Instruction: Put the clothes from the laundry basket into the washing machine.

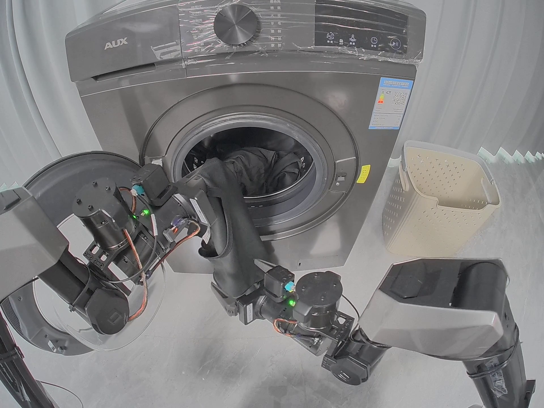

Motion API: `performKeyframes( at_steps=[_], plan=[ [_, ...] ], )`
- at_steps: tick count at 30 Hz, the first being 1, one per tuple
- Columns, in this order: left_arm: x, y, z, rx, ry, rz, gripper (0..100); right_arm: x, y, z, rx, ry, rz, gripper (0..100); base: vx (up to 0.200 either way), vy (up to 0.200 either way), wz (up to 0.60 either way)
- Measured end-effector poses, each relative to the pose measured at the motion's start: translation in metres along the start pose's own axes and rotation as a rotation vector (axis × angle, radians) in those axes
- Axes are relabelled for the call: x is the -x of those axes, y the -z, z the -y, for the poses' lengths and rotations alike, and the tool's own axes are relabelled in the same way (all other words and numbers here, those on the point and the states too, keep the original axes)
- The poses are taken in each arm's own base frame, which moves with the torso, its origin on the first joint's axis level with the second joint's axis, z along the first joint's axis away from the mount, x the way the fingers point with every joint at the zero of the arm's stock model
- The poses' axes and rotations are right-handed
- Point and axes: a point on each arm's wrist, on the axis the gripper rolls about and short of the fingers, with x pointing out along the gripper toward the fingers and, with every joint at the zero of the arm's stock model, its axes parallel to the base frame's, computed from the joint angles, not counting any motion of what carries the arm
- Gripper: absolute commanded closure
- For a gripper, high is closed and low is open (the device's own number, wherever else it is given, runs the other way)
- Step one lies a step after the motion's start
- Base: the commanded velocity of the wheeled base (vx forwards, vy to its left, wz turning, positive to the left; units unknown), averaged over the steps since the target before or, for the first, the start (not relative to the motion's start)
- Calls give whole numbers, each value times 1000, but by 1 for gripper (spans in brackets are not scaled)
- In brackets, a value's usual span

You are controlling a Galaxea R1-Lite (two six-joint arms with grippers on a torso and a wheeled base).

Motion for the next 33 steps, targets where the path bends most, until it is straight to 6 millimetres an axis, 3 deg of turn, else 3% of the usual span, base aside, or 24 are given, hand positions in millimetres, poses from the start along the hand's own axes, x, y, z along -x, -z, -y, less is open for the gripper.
performKeyframes(
  at_steps=[1,2,9,17,24,33],
  plan=[
    [0,0,0,0,0,0,100,-5,1,3,1,8,11,0,0,0,0],
    [0,0,0,0,1,0,100,-9,1,5,1,15,21,100,0,0,0],
    [0,0,2,3,6,1,100,-35,9,22,-2,77,82,100,0,0,0],
    [1,0,0,4,0,-2,100,-34,16,29,-12,99,69,100,0,0,0],
    [2,0,-8,-2,-16,-4,100,-8,6,29,-22,118,15,100,0,0,0],
    [5,0,-20,-13,-45,-13,100,41,-42,35,-26,128,7,100,0,0,0]
  ],
)
